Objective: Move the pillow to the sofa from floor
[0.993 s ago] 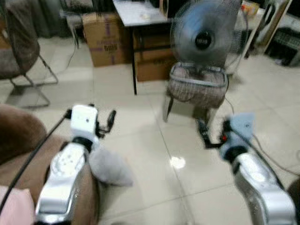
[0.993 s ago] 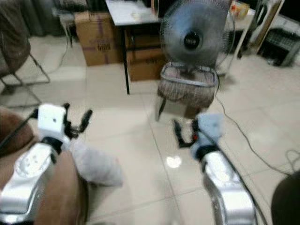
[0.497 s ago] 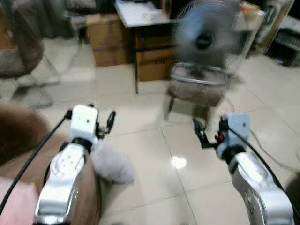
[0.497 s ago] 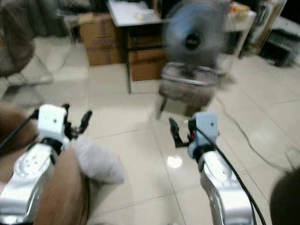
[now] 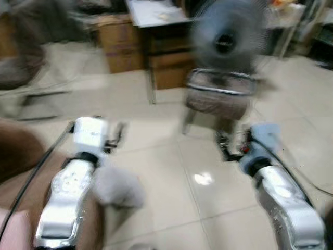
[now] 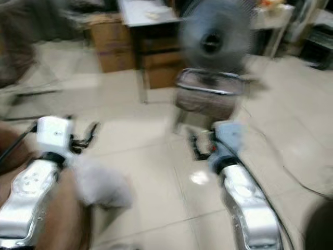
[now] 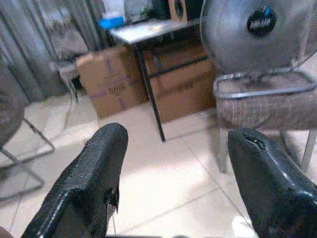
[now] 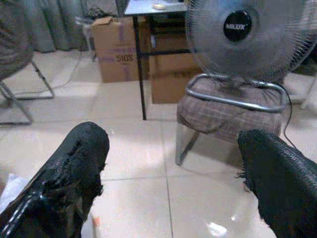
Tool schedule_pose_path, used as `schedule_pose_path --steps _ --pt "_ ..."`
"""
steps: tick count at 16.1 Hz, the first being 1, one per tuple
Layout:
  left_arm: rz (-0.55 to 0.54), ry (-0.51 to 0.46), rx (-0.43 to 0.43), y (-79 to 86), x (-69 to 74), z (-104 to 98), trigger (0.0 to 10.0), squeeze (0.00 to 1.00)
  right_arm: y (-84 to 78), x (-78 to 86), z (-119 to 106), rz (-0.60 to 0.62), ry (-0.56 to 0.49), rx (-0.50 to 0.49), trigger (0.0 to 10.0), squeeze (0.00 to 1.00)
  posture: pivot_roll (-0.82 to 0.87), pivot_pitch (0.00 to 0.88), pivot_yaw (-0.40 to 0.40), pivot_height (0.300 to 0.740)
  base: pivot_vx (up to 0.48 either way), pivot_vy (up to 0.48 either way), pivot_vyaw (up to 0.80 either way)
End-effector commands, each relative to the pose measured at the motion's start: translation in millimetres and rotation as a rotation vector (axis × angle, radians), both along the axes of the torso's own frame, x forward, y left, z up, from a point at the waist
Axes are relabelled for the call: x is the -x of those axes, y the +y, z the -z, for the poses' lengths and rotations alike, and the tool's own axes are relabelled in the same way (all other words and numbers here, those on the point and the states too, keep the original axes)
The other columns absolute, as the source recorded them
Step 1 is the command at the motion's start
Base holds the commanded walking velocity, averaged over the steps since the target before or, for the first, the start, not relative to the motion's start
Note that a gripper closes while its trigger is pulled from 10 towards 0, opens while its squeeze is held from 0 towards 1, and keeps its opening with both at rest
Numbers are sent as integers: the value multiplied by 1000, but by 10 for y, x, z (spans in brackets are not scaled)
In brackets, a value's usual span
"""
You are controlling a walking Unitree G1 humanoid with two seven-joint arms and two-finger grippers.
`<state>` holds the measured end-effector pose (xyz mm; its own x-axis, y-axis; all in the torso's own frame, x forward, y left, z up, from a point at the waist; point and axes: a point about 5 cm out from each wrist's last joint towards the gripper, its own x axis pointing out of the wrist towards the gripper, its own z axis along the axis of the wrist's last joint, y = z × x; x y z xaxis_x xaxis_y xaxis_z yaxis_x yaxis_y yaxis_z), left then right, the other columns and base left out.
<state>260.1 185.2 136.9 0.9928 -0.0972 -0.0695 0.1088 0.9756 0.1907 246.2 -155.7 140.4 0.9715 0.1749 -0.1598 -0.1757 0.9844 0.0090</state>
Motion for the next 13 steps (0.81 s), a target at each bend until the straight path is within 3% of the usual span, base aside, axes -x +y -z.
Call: schedule_pose_path --steps 1,2,4,9,13 --pt "11 -14 5 -66 -9 -31 10000 145 -98 15 -35 18 -18 7 10000 0 -3 0 25 740 330 0 0" --pt "5 -14 5 -57 -8 -29 10000 145 -95 13 -43 12 -22 -2 10000 0 -3 0 25 740 330 0 0" --pt "-19 -13 0 -9 -7 -32 10000 149 -44 10 -61 -73 -13 48 10000 0 -1 0 16 740 337 0 800" --pt "-41 -12 -12 45 -5 -35 10000 153 51 31 -42 -172 1 50 10000 0 4 0 15 740 337 0 800" --pt "-42 -13 -18 68 -12 -47 10000 153 31 42 -26 -154 1 41 10000 0 7 0 24 740 338 0 800"
